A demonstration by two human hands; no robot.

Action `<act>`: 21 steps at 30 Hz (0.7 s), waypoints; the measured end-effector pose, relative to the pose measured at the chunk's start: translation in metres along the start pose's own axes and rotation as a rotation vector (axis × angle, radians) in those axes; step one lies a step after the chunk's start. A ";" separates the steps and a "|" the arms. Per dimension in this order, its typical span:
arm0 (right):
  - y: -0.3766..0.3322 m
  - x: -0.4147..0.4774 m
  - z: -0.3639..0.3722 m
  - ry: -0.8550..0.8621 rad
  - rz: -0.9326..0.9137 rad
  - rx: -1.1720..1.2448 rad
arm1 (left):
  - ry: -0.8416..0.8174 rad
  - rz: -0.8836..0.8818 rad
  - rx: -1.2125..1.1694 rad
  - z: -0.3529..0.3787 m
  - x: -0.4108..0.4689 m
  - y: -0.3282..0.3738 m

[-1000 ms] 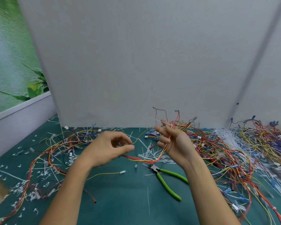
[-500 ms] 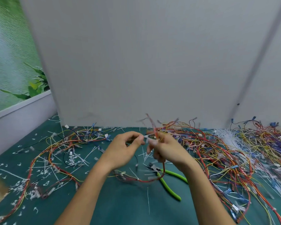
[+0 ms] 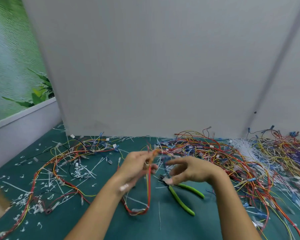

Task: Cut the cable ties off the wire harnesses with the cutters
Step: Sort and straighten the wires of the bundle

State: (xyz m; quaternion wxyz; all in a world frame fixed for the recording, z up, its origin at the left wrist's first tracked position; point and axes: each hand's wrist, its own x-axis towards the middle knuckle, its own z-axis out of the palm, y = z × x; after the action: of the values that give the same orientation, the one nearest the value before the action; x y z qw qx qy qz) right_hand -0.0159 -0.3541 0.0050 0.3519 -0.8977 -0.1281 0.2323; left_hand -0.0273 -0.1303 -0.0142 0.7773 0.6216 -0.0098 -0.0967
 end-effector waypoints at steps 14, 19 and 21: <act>0.050 0.047 0.007 0.557 0.260 0.174 | -0.293 0.305 -0.377 -0.031 -0.023 0.045; 0.061 0.043 0.002 0.638 0.334 0.106 | -0.286 0.318 -0.322 -0.026 -0.022 0.042; 0.057 0.040 -0.001 0.637 0.322 0.015 | -0.272 0.326 -0.309 -0.023 -0.021 0.040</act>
State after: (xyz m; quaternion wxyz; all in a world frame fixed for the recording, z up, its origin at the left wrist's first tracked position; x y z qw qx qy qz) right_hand 0.0226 -0.3803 -0.0468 0.3395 -0.9312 0.1329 -0.0057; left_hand -0.0391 -0.0960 0.0213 0.8599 0.4670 -0.1991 -0.0531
